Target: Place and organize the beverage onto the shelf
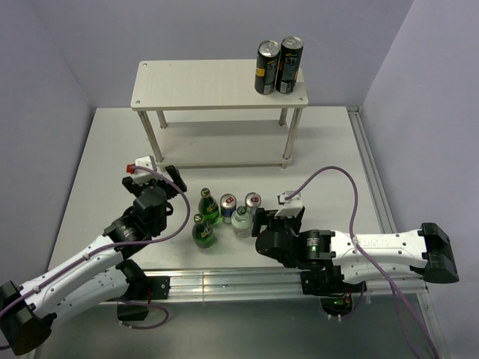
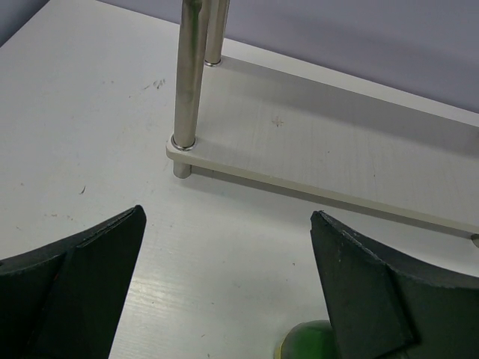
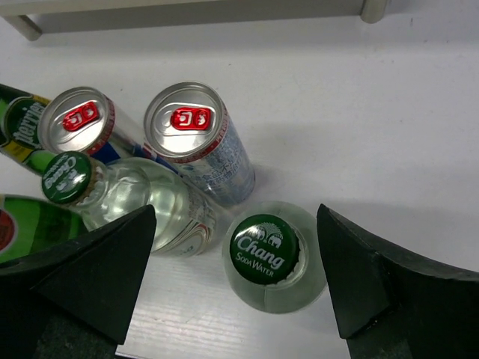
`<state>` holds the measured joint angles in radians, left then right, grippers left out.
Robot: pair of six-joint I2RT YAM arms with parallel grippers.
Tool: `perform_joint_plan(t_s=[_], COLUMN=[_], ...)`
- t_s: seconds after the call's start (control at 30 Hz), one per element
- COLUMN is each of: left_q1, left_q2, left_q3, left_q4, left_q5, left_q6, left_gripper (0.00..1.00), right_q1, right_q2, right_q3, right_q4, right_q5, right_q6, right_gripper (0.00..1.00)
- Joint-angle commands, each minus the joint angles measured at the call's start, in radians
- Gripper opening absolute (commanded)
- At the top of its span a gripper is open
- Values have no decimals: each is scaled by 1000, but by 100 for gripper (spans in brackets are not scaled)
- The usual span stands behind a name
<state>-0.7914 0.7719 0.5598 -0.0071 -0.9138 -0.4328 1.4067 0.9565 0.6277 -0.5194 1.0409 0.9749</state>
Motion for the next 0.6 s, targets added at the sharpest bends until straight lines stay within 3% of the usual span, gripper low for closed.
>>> perform_joint_plan(t_s=[0.0, 0.13, 0.3, 0.4, 0.43, 0.47, 0.57], left_q1=[6, 11, 17, 21, 21, 23, 24], left_q2=[-5, -3, -3, -8, -10, -13, -17], left_q3=[-4, -11, -15, -20, -20, -21, -24], left_q4=[45, 48, 50, 52, 52, 50, 52], left_q5=[1, 1, 10, 12, 13, 12, 13], left_q6=[0, -3, -9, -12, -12, -14, -17], left_gripper=[99, 99, 99, 99, 99, 99, 99], right_q1=[-29, -66, -97, -106, -107, -109, -110], right_q2=[25, 34, 42, 53, 57, 65, 85], right_q3=[-23, -45, -60, -66, -65, -59, -40], right_q4=[107, 119, 101, 104, 101, 93, 61], right_q5=[30, 47, 59, 56, 56, 57, 68], right_q6=[-15, -10, 16, 18, 18, 28, 51], right_gripper=[94, 83, 60, 39, 25, 18, 2])
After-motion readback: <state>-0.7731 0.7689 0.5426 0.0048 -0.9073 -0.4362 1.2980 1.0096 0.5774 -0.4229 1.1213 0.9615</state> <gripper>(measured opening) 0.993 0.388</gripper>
